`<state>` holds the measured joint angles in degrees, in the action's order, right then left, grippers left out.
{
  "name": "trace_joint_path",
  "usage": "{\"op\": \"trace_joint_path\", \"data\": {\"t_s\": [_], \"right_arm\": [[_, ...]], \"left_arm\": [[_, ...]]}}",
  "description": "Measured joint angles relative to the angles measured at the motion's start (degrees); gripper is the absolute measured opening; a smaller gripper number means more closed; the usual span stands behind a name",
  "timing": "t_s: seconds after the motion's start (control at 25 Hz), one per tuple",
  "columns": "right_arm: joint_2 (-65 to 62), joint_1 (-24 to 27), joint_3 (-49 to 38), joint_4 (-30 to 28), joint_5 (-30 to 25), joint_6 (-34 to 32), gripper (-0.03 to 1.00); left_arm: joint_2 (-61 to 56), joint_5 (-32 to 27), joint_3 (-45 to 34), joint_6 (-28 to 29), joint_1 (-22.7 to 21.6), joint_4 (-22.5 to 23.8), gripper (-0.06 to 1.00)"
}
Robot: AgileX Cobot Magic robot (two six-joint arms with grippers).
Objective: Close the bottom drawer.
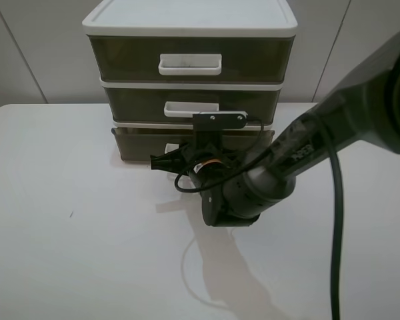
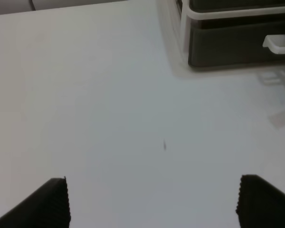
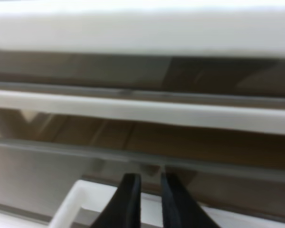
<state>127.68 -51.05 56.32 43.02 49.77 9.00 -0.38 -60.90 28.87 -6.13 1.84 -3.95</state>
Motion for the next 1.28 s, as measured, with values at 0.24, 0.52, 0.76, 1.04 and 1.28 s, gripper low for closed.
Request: {"op": "trace_joint_path", "data": {"t_s": [0.24, 0.52, 0.76, 1.04, 1.28], "right_arm": [[0.02, 0.78, 0.56, 0.73, 0.0, 0.11, 0.02], [-2.34, 0.78, -0.6, 0.47, -4.51, 0.11, 0.02], [-7.86, 0.78, -6.55, -2.02, -7.84, 0.12, 0.02], [-19.38, 0.84, -19.59, -6.65, -10.29, 0.12, 0.13], [-32.71, 6.94, -28.35, -7.88, -19.62, 0.32, 0.73]], "left_arm": [[0.0, 0.0, 0.0, 0.0, 0.0, 0.0, 0.72], [0.0, 0.0, 0.0, 0.0, 0.0, 0.0, 0.72], [0.0, 0.0, 0.0, 0.0, 0.0, 0.0, 0.72], [0.0, 0.0, 0.0, 0.0, 0.0, 0.0, 0.72], [0.0, 0.0, 0.0, 0.0, 0.0, 0.0, 0.72]]}}
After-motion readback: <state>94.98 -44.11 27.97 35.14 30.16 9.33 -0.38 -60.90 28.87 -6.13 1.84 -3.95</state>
